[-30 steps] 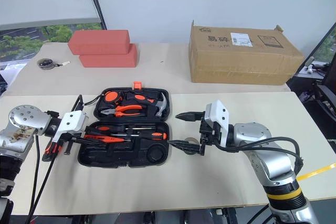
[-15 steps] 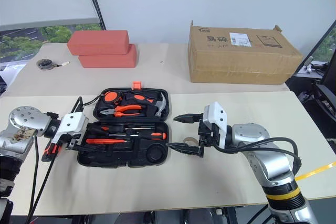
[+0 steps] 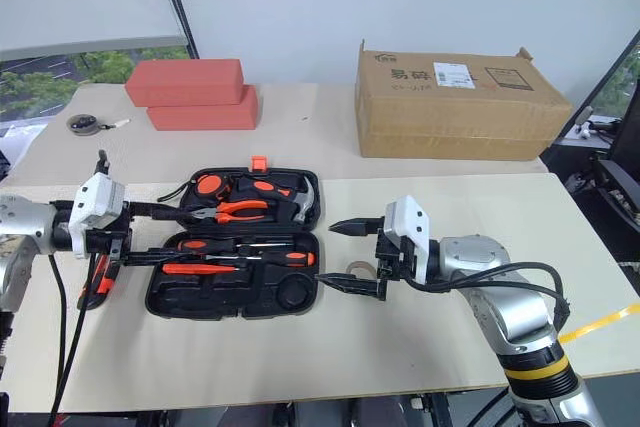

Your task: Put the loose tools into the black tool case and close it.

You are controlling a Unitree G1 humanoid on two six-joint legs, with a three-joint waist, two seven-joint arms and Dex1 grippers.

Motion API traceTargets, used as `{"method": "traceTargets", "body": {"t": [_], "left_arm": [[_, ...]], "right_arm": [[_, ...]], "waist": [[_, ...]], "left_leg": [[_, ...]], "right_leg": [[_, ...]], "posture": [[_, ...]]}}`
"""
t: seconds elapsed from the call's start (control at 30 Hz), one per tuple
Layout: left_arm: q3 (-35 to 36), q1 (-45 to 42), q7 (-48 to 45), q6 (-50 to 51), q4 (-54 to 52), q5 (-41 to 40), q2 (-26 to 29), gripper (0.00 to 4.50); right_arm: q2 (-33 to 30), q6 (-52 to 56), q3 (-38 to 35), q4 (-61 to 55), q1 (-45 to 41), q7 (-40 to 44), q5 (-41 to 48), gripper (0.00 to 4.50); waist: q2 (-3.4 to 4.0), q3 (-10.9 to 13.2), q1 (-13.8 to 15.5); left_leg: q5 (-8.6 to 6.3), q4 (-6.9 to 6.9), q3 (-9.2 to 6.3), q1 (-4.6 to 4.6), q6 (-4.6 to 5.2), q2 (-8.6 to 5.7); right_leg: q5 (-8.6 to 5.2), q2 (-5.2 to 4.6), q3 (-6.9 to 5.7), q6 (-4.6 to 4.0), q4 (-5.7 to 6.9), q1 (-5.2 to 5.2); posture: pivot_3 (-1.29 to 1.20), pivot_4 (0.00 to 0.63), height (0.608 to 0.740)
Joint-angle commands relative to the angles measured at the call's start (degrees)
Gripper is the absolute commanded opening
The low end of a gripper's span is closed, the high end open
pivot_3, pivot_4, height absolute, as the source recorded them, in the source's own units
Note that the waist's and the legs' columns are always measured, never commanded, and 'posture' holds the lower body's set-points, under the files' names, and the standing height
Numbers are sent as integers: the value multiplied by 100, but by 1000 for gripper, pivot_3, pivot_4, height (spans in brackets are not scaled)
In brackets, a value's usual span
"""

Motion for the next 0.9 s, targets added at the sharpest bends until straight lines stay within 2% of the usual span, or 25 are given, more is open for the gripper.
{"method": "traceTargets", "body": {"t": [0.03,0.1,0.2,0.3,0.43,0.63,0.9], "left_arm": [[315,396,884,190,-648,10,-288,1896],[404,748,1350,386,-1050,-19,-509,1065],[512,1174,2171,543,-1600,123,-911,78],[629,1578,3224,846,-2202,358,-1403,78],[668,1988,4145,1265,-2921,551,-1836,78],[530,2744,4972,2043,-4088,507,-2325,78],[410,3019,5920,2413,-4147,742,-2983,78]], "right_arm": [[36,-176,-87,-121,-10,-17,3,4500],[35,-202,-100,-144,55,-35,-11,4500],[25,-216,-119,-171,118,-41,0,4500],[17,-221,-110,-173,128,-19,21,4500],[-14,-266,-78,-86,87,106,17,4500],[6,-284,-31,8,4,254,25,4500],[47,-280,32,71,-58,363,14,4500]], "waist": [[0,0,5],[0,-1,10],[0,-1,16],[-1,-2,15],[-2,-2,15],[-2,-3,10],[-1,-4,46]], "left_leg": [[0,0,0,-1,0,1],[0,0,0,0,0,0],[-2,-1,1,3,2,-1],[-2,-1,0,4,2,-1],[-1,-1,-1,12,0,1],[-7,-2,-2,20,-16,4],[-12,-2,-10,23,-23,2]], "right_leg": [[0,1,0,0,-1,0],[0,4,8,0,-1,1],[0,7,20,0,-5,4],[1,6,22,0,-4,6],[1,7,24,0,0,12],[1,8,26,-1,0,18],[1,9,24,-1,-3,29]], "posture": [[0,150,712],[0,150,712],[0,150,712],[0,150,712],[0,150,712],[0,150,712],[0,150,712]]}}
